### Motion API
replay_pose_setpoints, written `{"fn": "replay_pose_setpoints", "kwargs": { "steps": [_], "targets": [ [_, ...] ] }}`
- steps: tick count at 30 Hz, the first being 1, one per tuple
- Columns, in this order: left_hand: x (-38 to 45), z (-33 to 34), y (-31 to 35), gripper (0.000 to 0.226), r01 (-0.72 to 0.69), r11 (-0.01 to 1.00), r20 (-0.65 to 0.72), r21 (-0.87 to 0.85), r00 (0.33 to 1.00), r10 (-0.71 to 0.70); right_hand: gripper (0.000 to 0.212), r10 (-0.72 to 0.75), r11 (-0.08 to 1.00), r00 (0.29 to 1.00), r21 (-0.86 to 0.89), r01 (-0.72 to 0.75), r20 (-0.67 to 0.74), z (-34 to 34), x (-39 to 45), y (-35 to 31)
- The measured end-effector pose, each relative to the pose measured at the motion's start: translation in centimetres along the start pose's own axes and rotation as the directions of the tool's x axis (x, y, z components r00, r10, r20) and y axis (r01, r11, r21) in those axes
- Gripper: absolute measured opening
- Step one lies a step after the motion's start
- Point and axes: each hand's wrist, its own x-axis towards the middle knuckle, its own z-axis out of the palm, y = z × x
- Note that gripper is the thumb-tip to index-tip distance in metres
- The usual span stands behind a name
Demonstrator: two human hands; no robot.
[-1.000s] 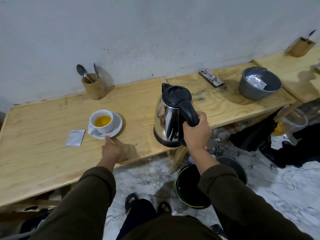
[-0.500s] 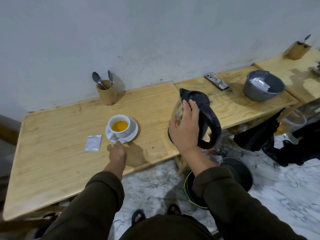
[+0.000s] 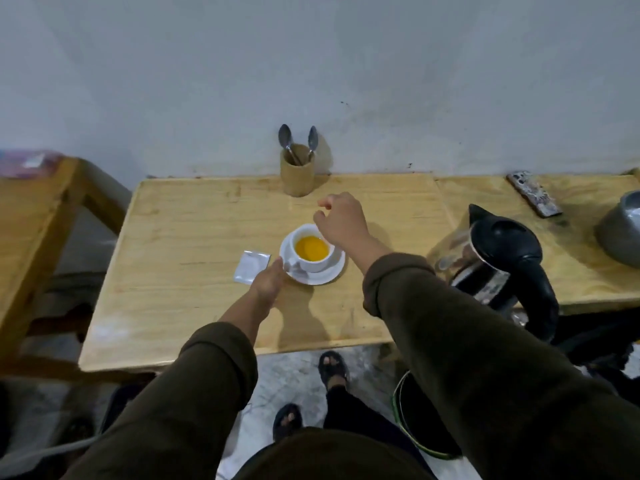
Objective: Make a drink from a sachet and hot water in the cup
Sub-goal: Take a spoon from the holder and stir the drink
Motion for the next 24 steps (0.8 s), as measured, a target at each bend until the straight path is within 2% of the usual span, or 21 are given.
{"fn": "replay_pose_setpoints", "kwargs": {
  "steps": [2,5,7,10,14,18,24],
  "targets": [
    [0.6,-0.3,0.3,0.059,0.018,1.000,-0.010,0.021,1.000,-0.018,0.023,-0.002,1.000,1.000,-0.015,0.002,0.013,0.2,2.6,-0.6],
    [1.0,-0.6,0.7,0.045,0.035,0.999,0.035,0.039,0.999,-0.037,0.029,0.090,0.996,0.995,-0.013,-0.090,0.039,0.5,6.5,-1.1],
    [1.4,-0.8,0.9,0.049,0.066,0.996,0.050,0.055,0.996,-0.069,0.024,0.210,0.964,0.977,0.159,-0.214,0.039,0.7,9.2,-1.0],
    [1.9,-1.2,1.0,0.057,0.108,0.991,0.028,0.073,0.994,-0.110,0.032,0.326,0.888,0.943,0.319,-0.331,0.071,0.6,12.2,-0.7],
    [2.1,-1.2,0.8,0.046,0.127,0.992,0.012,0.019,0.992,-0.127,0.036,0.321,0.844,0.946,0.441,-0.305,0.040,1.1,15.3,-0.6],
    [1.8,-0.9,0.6,0.023,0.130,0.990,-0.023,-0.048,0.991,-0.131,0.035,0.339,0.845,0.940,0.430,-0.318,0.029,1.6,17.6,-0.7],
    [1.8,-0.8,0.6,0.026,0.126,0.992,-0.071,-0.020,0.989,-0.127,0.027,0.356,0.824,0.934,0.478,-0.303,-0.022,2.0,18.8,-0.5]
  ]
}}
